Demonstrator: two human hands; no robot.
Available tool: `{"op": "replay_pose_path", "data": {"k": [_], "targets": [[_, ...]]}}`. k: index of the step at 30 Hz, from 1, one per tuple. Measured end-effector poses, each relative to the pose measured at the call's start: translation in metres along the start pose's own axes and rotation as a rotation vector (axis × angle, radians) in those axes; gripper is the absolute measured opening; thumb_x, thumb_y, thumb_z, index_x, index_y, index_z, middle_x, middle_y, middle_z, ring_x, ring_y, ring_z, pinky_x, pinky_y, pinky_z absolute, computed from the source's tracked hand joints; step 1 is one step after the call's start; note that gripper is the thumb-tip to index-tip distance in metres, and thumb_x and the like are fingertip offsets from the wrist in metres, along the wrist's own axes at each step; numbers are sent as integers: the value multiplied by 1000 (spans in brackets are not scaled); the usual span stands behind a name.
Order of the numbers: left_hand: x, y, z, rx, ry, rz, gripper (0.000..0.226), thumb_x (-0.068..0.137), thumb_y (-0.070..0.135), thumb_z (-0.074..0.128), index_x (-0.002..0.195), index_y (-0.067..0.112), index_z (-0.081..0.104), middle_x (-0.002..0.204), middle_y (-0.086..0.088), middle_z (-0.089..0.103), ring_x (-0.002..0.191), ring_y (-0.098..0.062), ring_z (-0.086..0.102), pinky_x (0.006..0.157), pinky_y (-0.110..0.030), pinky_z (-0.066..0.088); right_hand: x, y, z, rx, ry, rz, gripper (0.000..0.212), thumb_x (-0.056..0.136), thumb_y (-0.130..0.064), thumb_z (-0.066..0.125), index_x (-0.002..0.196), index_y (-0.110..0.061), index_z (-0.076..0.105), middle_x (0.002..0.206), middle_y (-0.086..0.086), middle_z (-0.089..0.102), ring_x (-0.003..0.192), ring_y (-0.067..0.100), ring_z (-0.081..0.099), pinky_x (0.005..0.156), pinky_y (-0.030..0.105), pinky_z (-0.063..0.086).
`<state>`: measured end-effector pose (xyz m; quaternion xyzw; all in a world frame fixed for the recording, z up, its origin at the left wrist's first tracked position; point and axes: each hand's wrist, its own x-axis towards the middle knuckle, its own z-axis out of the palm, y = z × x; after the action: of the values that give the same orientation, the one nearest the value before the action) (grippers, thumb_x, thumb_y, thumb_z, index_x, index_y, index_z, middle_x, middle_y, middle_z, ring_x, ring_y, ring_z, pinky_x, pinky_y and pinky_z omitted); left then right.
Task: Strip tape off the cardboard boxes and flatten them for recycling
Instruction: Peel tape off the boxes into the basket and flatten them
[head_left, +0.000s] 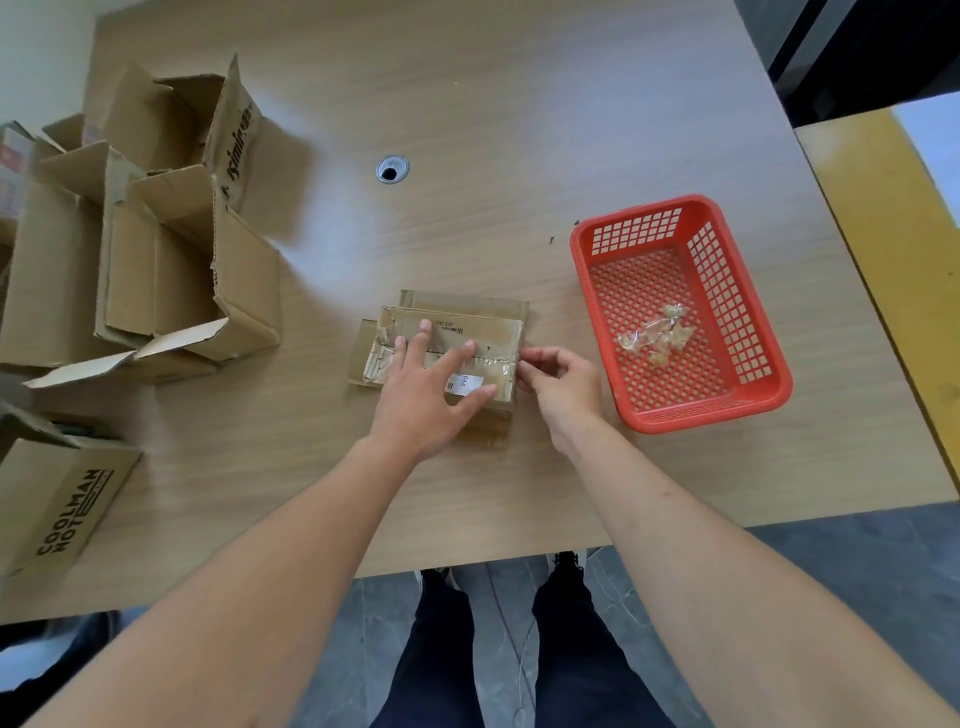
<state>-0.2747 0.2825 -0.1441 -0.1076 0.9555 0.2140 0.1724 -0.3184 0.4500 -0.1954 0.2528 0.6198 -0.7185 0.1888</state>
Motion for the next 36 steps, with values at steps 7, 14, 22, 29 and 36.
{"op": "replay_pose_path", "data": {"k": [7,14,22,29,36], "targets": [[11,24,13,96,33,-84,73,82,83,49,147,67,22,165,-13,8,152,-49,0,122,-63,-2,0,-30,-18,-254,-108,35,24,96,1,63,108,-15,51,88,3,59,71,14,60,85,41,57],[21,14,4,214,-55,12,72,86,81,46,147,71,10,169,-10,-5,153,-45,-9,123,-61,-4,-9,-53,-14,-705,-320,-419,28,92,8,58,101,-16,68,93,-3,62,85,9,59,84,27,50],[31,-12,-8,57,-151,253,105,84,56,74,159,47,1,169,12,-8,154,-29,-21,124,-49,-12,8,-63,-1,-1064,-567,-854,24,89,-2,74,110,-11,80,87,-2,56,75,13,53,74,23,40],[15,-30,-28,-91,-102,11,138,62,63,87,162,33,-2,167,-2,-16,154,-29,-19,126,-48,3,18,-46,15,-1120,-610,-794,22,86,-3,76,97,-21,82,88,-4,62,76,10,60,76,33,54],[-2,-30,10,-369,51,-323,123,69,65,83,162,22,13,151,-6,34,137,-33,37,112,-43,37,-20,-19,40,-983,-344,-635,11,93,-11,69,89,-21,68,90,-8,58,76,1,59,72,13,44]]}}
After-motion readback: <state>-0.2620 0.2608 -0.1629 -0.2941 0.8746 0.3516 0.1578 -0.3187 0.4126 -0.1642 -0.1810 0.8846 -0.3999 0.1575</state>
